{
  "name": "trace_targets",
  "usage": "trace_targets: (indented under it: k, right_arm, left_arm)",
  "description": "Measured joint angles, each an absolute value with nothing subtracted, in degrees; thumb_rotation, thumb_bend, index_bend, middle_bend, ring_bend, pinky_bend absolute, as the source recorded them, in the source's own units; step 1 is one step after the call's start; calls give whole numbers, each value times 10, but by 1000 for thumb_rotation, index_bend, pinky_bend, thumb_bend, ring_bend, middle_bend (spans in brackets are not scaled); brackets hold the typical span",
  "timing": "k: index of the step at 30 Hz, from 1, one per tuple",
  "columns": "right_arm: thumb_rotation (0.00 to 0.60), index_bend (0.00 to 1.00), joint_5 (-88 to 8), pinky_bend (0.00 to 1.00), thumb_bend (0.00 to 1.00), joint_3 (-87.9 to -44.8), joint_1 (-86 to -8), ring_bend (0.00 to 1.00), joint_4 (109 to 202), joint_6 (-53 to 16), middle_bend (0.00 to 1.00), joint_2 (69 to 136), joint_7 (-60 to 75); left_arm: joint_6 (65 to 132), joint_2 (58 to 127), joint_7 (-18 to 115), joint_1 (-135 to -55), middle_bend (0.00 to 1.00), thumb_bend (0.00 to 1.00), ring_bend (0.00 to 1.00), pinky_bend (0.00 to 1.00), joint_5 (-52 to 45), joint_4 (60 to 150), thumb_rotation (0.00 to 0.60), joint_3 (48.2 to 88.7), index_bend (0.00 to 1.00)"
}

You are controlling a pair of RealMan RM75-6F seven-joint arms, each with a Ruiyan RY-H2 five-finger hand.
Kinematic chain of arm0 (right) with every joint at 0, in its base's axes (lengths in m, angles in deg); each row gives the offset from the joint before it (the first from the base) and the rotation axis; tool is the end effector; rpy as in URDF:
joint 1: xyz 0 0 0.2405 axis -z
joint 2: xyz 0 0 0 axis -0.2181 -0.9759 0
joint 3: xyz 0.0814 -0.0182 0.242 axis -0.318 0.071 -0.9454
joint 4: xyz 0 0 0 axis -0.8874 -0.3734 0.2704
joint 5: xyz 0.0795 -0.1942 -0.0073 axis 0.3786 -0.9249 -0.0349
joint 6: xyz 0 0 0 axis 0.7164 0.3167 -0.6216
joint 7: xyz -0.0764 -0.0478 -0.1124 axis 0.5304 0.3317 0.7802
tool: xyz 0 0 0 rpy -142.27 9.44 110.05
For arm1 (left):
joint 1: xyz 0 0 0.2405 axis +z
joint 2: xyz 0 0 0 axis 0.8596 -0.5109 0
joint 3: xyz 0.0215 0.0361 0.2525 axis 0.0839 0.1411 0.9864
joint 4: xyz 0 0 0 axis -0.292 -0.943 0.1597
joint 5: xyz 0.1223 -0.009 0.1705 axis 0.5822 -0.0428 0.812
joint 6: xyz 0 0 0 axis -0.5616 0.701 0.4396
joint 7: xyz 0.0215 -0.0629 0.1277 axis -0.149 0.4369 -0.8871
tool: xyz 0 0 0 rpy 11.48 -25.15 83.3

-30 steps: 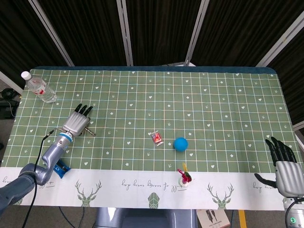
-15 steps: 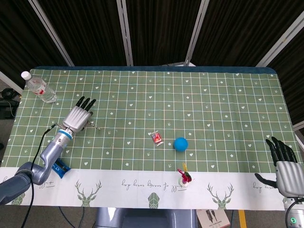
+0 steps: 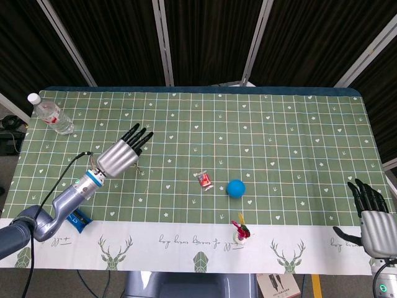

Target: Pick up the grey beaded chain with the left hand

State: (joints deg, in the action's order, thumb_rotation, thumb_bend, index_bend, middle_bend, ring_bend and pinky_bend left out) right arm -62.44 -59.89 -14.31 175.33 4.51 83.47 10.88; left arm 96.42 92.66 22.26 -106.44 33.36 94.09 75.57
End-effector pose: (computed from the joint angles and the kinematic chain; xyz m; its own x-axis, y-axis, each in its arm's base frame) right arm -0.3125 -0.1669 0.1614 0.3938 0.0204 0.9190 -0.9184 0.0516 0.3924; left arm -0.1755 0.3815 0.0361 0.8410 -0.4062 0.3574 0.0804 -0.5595 -0.8249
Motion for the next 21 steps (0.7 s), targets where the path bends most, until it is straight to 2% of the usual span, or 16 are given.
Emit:
trace_targets:
  k: [6,11,21]
  right_arm:
    - [600,65,-628,93,5,-598,-143,0,1753,47,0,835,109]
    - [600,65,-628,94,5,-599,-143,0,1754,46,0,836,111]
    - [600,65,-630,94,6,-599,-142,0,1756,51,0,837,115]
  left_arm:
    - [995,906,174,-1083,0,413,0,0,414,946,600,791,606]
    - [991,899,146,-1090,0,414,0,0,447,942,600,814,605]
    - [964,900,84,-1101,0,415,0,0,469,954,600,823,604]
